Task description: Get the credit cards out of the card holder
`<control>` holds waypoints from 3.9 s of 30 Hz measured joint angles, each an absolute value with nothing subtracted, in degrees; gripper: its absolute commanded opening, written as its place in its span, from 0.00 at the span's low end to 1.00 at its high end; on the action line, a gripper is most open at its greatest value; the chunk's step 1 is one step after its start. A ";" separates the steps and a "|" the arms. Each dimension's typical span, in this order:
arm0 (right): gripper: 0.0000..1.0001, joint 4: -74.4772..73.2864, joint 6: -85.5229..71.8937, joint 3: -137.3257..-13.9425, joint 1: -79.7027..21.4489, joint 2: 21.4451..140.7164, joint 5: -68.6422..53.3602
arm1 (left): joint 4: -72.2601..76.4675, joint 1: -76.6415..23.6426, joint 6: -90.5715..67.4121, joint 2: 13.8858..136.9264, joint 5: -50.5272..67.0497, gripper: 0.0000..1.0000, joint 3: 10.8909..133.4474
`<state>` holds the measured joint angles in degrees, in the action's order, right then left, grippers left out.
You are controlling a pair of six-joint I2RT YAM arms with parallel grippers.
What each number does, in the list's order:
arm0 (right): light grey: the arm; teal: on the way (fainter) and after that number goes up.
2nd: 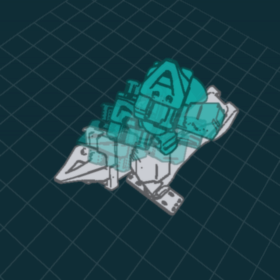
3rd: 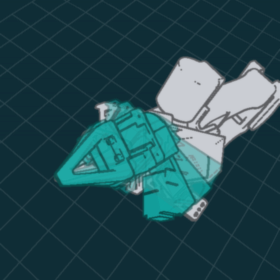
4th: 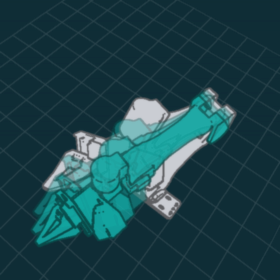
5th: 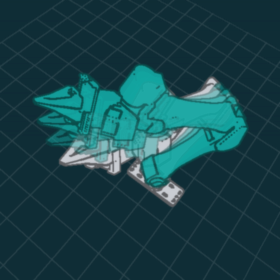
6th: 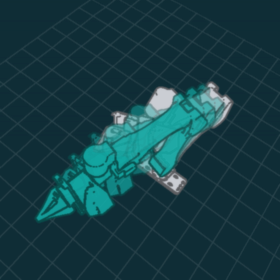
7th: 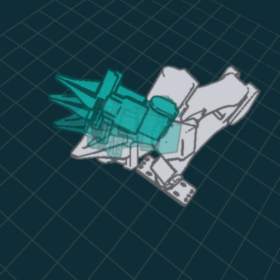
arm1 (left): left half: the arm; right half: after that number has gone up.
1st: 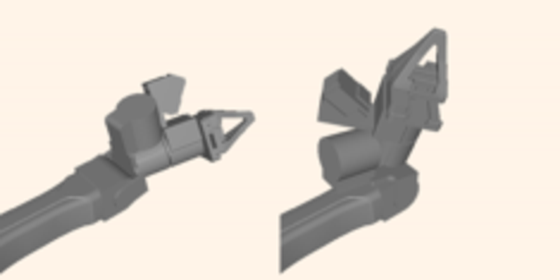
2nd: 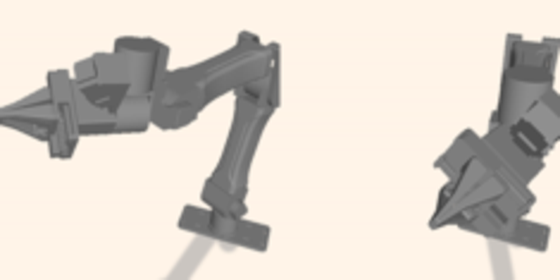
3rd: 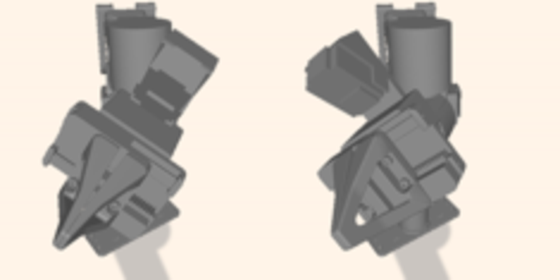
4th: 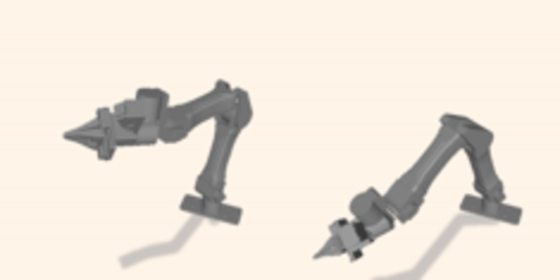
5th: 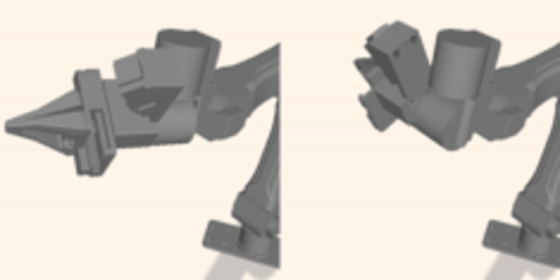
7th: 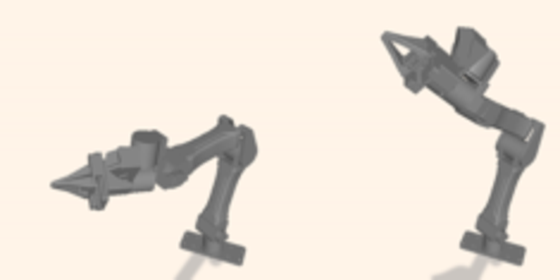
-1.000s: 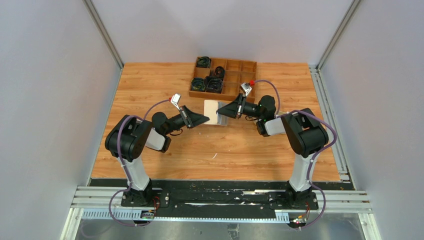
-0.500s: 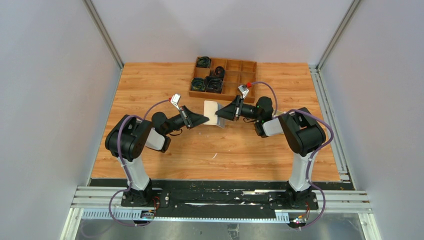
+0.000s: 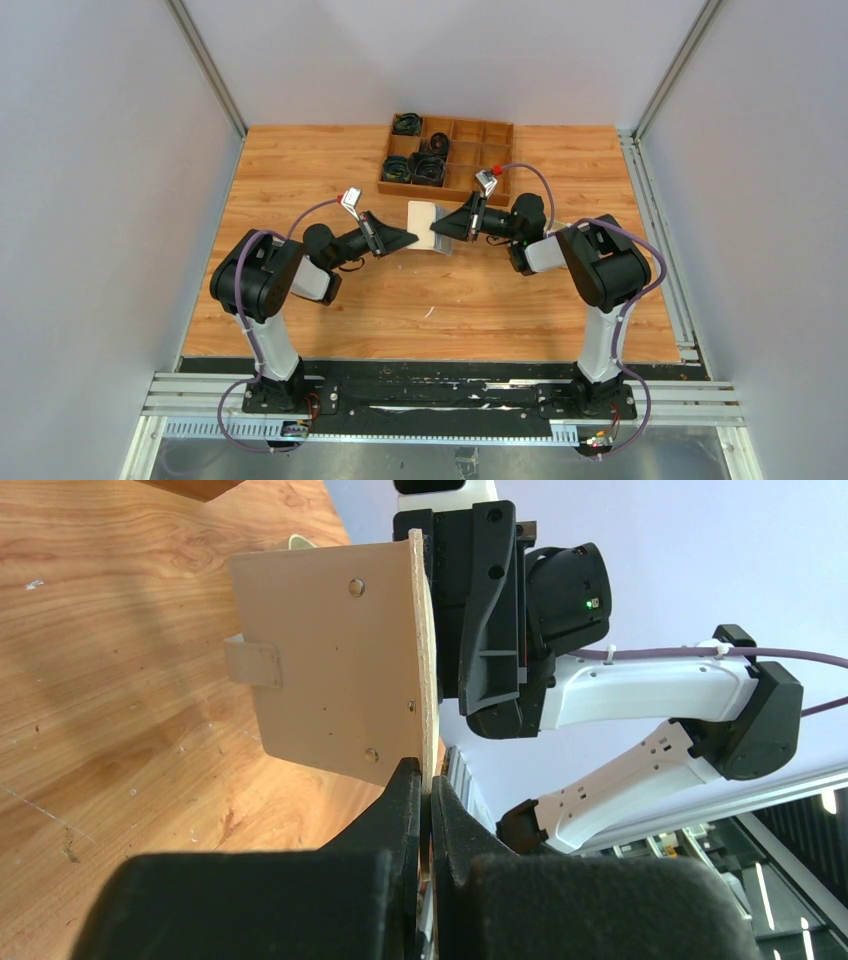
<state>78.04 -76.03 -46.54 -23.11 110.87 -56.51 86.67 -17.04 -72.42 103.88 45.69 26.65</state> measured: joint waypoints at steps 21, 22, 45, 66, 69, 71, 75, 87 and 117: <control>0.00 75.70 -74.48 -45.87 -22.83 110.13 -58.13 | 86.78 -16.27 -72.40 103.88 47.94 0.00 25.85; 0.00 74.89 -73.93 -45.58 -22.83 109.62 -58.41 | 86.76 -16.25 -72.40 103.88 48.27 0.00 25.85; 0.00 61.67 -64.51 -43.79 -21.10 104.29 -59.55 | 86.65 -13.63 -71.94 103.90 48.60 0.30 24.62; 0.00 54.28 -59.92 -46.76 -23.35 103.96 -58.65 | 86.63 -14.06 -71.75 104.01 48.31 0.53 24.62; 0.00 54.22 -59.92 -47.05 -23.57 103.96 -58.52 | 86.63 -14.06 -71.64 104.05 48.27 0.44 24.62; 0.00 54.22 -59.92 -47.11 -23.70 103.96 -58.50 | 86.61 -14.06 -71.61 104.05 48.27 0.39 24.62; 0.00 54.17 -59.92 -47.11 -23.92 103.96 -58.48 | 86.63 -14.17 -71.50 104.05 48.38 0.24 24.62; 0.00 54.13 -59.92 -47.20 -24.12 103.96 -58.50 | 86.59 -14.44 -71.57 104.44 48.45 0.00 24.62; 0.00 37.15 -46.83 -42.37 -17.17 95.46 -59.99 | 86.56 -14.31 -71.33 104.42 49.36 0.00 24.62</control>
